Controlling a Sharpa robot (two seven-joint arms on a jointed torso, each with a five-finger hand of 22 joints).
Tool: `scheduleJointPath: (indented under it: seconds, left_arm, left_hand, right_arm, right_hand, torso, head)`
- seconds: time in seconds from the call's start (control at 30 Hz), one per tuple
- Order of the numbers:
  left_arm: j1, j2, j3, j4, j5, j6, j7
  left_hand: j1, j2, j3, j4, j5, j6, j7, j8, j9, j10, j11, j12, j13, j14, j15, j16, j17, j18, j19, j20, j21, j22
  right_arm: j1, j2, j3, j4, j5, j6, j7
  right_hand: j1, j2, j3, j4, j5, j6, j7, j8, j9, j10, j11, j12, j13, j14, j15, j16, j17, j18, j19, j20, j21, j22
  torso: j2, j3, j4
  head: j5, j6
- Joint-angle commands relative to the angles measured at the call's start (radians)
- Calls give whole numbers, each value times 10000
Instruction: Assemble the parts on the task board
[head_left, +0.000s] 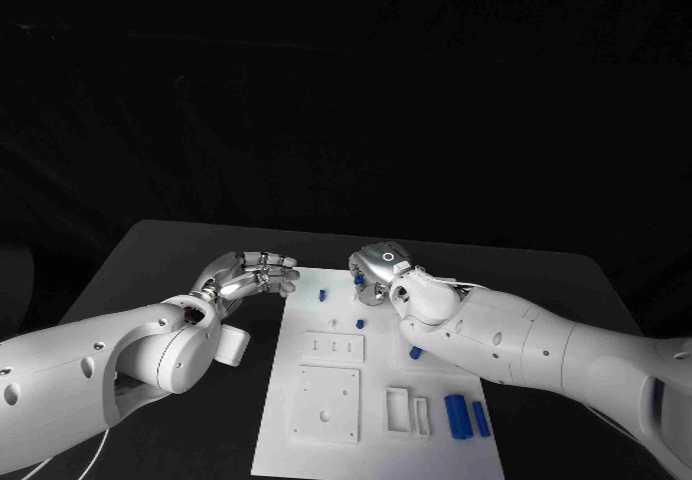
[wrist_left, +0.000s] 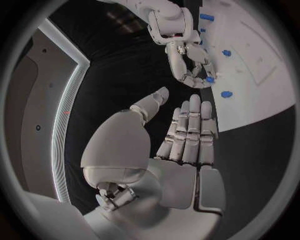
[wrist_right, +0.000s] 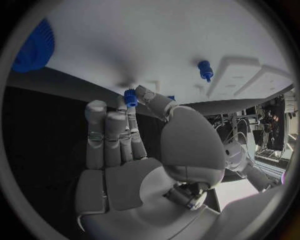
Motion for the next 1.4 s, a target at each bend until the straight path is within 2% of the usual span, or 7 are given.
scheduleJointPath:
  seconds: [0.03, 0.4, 0.77, 0.8, 0.9, 1.13, 1.4]
  left_arm:
    - [20, 12, 10, 19, -44, 80, 44]
    - [20, 12, 10, -14, -44, 89, 30]
    - [20, 5, 10, -26, -39, 80, 36]
    - [20, 11, 10, -40, -39, 80, 40]
    - [20, -7, 9, -72, -35, 75, 43]
    - [21, -88, 9, -108, -29, 50, 113]
    - [21, -107, 8, -153, 12, 42, 200]
  left_hand:
    - [-65, -79, 10, -59, 31, 36, 37, -37, -13, -19, 57, -58, -15, -41, 48, -49, 12, 150, -19, 70, 37, 189]
    - [-76, -88, 16, -65, 31, 21, 48, -47, -17, -35, 65, -63, -17, -51, 54, -62, 16, 150, -29, 76, 36, 189]
    - [-81, -84, 23, -67, 32, 20, 46, -49, -18, -39, 63, -62, -16, -59, 59, -71, 18, 150, -38, 80, 33, 188]
    - [-82, -84, 23, -67, 32, 20, 46, -49, -18, -40, 63, -61, -16, -59, 59, -72, 19, 150, -39, 81, 33, 188]
    - [-83, -84, 24, -67, 32, 20, 46, -49, -18, -40, 63, -61, -16, -59, 60, -73, 19, 150, -40, 81, 33, 188]
    - [-84, -74, 34, -69, 34, 26, 27, -46, -17, -31, 44, -54, -12, -60, 62, -78, 23, 150, -46, 85, 32, 188]
    - [-105, -37, 54, -64, 39, 70, -9, -22, -7, 16, 5, -29, 0, -52, 64, -89, 38, 155, -51, 90, 38, 189]
  right_arm:
    - [-24, -10, -15, -47, 169, 163, 40]
    - [-24, -44, -15, -1, 649, -269, 175]
    - [-23, -311, -12, 369, 771, -521, 266]
    - [-23, -442, 22, 563, 817, -560, 291]
    - [-24, -833, 568, 1148, 1016, -600, 350]
    - [82, -2091, 1245, 2509, 1733, -94, 274]
    - [321, -3141, 1288, 2757, 3349, 651, 398]
  right_hand:
    - [-58, -254, 17, 112, 23, -141, 65, -100, -36, -8, 223, -102, -35, -265, -123, -16, -37, 694, -12, -50, -8, 140]
    - [-174, -589, -630, 104, 24, -1011, 448, -563, -205, -1252, 626, -216, -303, -253, 272, 27, -146, 694, -27, 105, -65, 101]
    - [-155, -593, -689, 82, 28, -1062, 472, -577, -205, -1370, 666, -183, -352, -281, 311, 43, -163, 694, -30, 114, -110, 70]
    - [-149, -593, -680, 93, 28, -1052, 469, -570, -201, -1360, 665, -173, -352, -282, 310, 45, -166, 694, -27, 116, -115, 67]
    - [-147, -594, -671, 108, 28, -1041, 465, -562, -197, -1346, 662, -162, -351, -283, 308, 48, -169, 694, -24, 118, -119, 63]
    - [-44, -598, -574, 152, 21, -1153, 510, -612, -212, -1109, 599, -45, -299, -271, 248, 73, -182, 694, 2, 129, -118, 61]
    - [-169, -597, -927, 148, 21, -1321, 577, -638, -191, -493, 360, 230, -39, -266, 17, 124, -221, 694, 18, 117, -84, 101]
  torso:
    - [4, -1, -1]
    - [1, -2, 2]
    - [4, 4, 4]
    - [4, 8, 3]
    - [4, 6, 18]
    - [-12, 10, -89]
    - [-45, 78, -248]
  head:
    - [-7, -7]
    - [-17, -1]
    - [-16, 32]
    - [-18, 48]
    - [-20, 101]
    - [-7, 212]
    - [13, 333]
